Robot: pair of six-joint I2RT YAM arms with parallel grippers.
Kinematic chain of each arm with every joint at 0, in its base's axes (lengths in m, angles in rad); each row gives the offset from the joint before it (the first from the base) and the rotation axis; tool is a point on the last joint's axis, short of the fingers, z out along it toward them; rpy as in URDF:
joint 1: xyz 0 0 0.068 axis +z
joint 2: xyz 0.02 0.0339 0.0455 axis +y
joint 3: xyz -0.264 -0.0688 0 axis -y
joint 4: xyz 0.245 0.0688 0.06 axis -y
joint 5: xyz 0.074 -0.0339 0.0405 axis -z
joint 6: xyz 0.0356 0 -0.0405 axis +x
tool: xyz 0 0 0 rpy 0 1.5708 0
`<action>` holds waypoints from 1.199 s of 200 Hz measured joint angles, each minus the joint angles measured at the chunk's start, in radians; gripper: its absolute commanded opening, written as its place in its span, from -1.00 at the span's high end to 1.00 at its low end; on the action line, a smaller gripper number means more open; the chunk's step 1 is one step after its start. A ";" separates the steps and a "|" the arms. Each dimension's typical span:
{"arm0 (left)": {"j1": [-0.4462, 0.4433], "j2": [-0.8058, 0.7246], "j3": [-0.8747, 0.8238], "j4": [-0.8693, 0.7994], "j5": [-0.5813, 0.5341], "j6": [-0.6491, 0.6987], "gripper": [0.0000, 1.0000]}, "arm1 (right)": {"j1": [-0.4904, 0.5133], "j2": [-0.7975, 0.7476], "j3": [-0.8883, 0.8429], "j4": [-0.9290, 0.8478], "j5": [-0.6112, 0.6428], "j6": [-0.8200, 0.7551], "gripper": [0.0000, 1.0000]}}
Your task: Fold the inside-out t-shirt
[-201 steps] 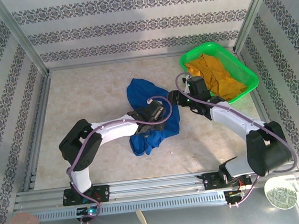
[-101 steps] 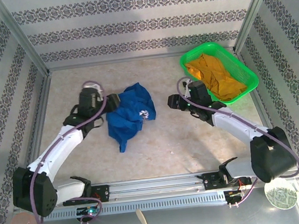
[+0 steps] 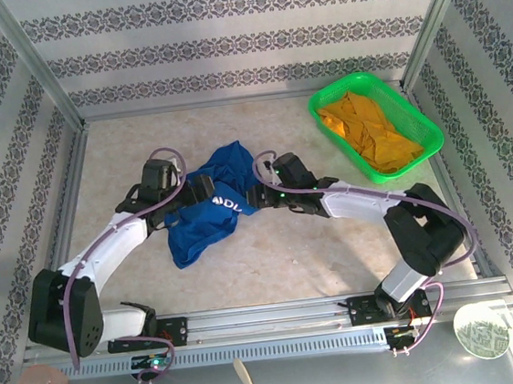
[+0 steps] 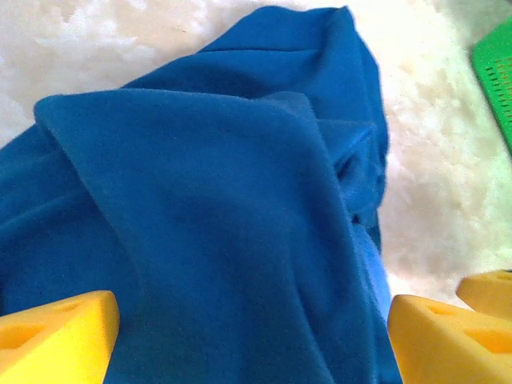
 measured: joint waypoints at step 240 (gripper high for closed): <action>0.000 -0.080 -0.009 0.022 0.070 -0.026 1.00 | -0.093 -0.224 -0.171 0.134 0.066 0.049 -0.45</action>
